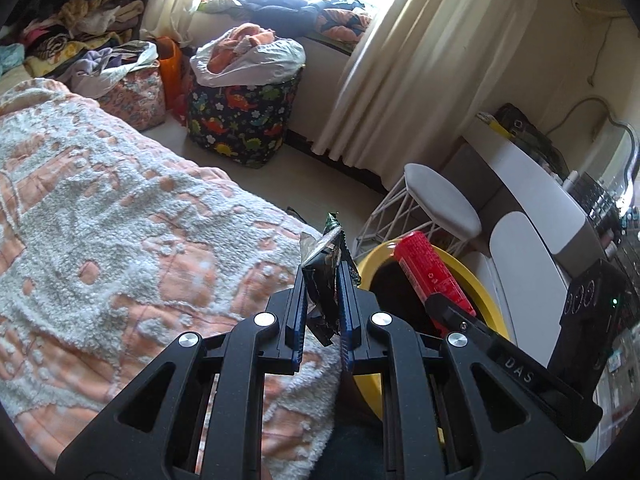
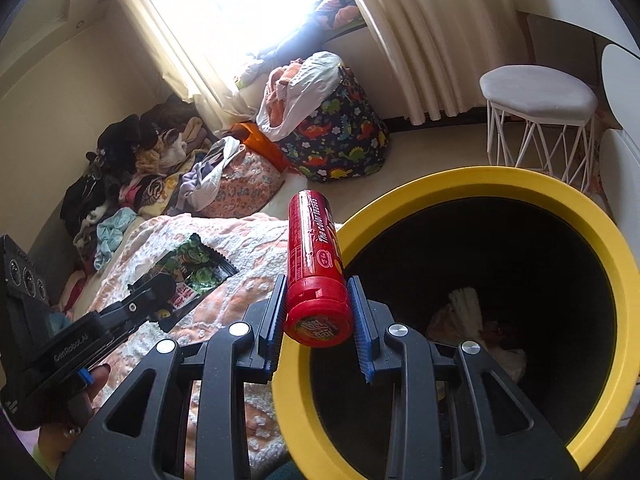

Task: Collect trash
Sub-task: 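Lift and carry the green packet and red bottle over the yellow bin, then open both tools to drop the green packet and red bottle into the bin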

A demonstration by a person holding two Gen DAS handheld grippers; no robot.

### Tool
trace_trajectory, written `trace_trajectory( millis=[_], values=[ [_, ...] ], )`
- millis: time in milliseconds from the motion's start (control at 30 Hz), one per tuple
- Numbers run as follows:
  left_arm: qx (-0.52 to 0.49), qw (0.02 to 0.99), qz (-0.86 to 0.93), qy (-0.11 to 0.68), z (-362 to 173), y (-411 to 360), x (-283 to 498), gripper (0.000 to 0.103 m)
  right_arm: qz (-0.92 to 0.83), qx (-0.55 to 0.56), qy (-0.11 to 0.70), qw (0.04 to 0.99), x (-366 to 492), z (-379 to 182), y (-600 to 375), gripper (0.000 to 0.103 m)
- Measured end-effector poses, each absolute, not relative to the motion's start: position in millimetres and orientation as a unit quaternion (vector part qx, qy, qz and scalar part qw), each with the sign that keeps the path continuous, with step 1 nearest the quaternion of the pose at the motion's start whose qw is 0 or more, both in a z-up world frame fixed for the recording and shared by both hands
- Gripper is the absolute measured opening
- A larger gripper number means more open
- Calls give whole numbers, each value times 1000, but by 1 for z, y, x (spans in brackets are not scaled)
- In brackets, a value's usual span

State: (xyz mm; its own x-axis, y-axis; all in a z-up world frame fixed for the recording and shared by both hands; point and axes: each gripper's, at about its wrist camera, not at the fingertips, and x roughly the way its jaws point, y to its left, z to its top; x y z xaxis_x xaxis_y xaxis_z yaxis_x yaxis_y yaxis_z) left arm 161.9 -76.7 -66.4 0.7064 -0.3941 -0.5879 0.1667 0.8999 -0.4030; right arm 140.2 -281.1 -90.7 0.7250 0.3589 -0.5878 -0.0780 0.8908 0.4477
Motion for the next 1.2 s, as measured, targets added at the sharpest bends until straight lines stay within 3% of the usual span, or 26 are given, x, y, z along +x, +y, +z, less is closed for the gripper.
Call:
trace_trajectory(
  millis=[933,1133,1200],
  values=[
    [-73,890,-237,383,-79,-160,140,9,37,241,389,888,132,-107,-366,29],
    [-51,881,-257,394,-87,-180,138,9,23,254,394,883,130,-107,-379,33],
    [-41,879,-263,396,-89,-187,137,19,19,253,394,883,129,-107,-384,34]
  ],
)
